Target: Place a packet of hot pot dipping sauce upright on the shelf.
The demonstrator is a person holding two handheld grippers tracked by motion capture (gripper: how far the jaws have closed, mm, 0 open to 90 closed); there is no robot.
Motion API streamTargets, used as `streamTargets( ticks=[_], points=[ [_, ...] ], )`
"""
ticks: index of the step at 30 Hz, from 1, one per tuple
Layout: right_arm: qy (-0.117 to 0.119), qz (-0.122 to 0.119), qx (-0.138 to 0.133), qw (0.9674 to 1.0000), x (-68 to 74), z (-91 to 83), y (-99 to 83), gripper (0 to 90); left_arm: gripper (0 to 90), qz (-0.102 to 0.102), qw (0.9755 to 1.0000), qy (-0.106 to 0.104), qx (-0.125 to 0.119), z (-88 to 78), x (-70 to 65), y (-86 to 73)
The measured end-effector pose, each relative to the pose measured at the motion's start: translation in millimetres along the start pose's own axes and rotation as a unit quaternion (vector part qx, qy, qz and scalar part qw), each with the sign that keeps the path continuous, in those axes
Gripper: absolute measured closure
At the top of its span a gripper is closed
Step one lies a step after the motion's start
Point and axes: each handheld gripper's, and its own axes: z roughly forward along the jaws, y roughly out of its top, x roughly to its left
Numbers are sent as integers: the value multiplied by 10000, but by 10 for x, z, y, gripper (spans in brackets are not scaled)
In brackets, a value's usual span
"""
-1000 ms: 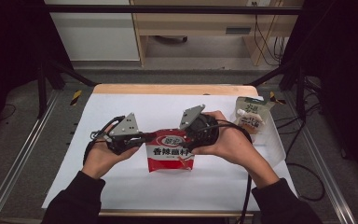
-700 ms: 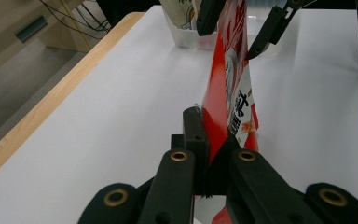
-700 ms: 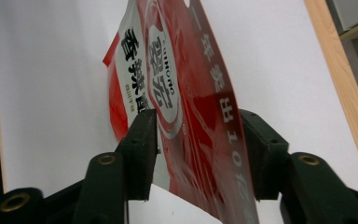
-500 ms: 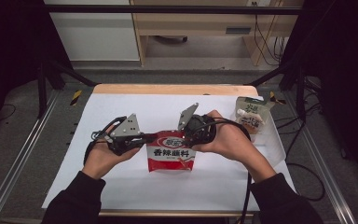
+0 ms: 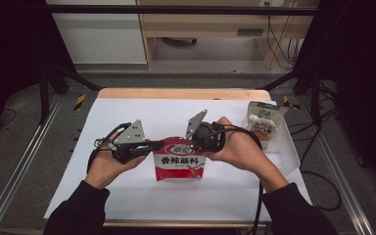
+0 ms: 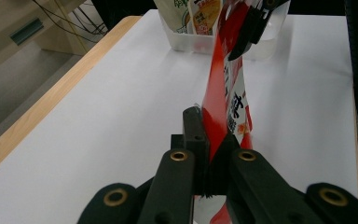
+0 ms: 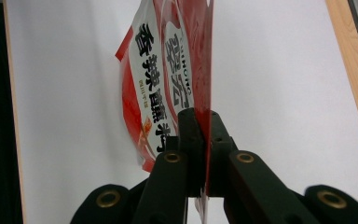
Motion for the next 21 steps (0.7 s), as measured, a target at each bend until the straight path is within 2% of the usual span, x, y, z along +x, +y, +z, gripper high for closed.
streamTargets(
  ticks=[3, 6, 9, 12, 16, 19, 21],
  points=[
    [-11, 6, -7, 10000, 11, -16, 15, 892, 892, -50, 9999, -66, -97, -32, -6, -19],
    [28, -36, -31, 10000, 14, -54, 32, 894, 818, -84, 9997, -39, -220, -87, -15, -38],
    [-19, -104, 7, 9999, 18, -104, 64, 895, 692, -202, 9993, 66, -323, -146, -18, -76],
    [-93, -148, 34, 9998, 10, -168, 92, 895, 527, -380, 9982, 186, -415, -203, -19, -132],
    [-185, -139, -2, 9997, -45, -270, 97, 895, 345, -565, 9962, 469, -473, -270, -34, -290],
    [-256, -89, -26, 9996, -106, -354, 82, 895, 244, -730, 9949, 583, -370, -262, -36, -438],
    [-331, -56, -44, 9994, -154, -413, 66, 895, 189, -855, 9943, 576, -268, -244, -39, -532]
  ],
)
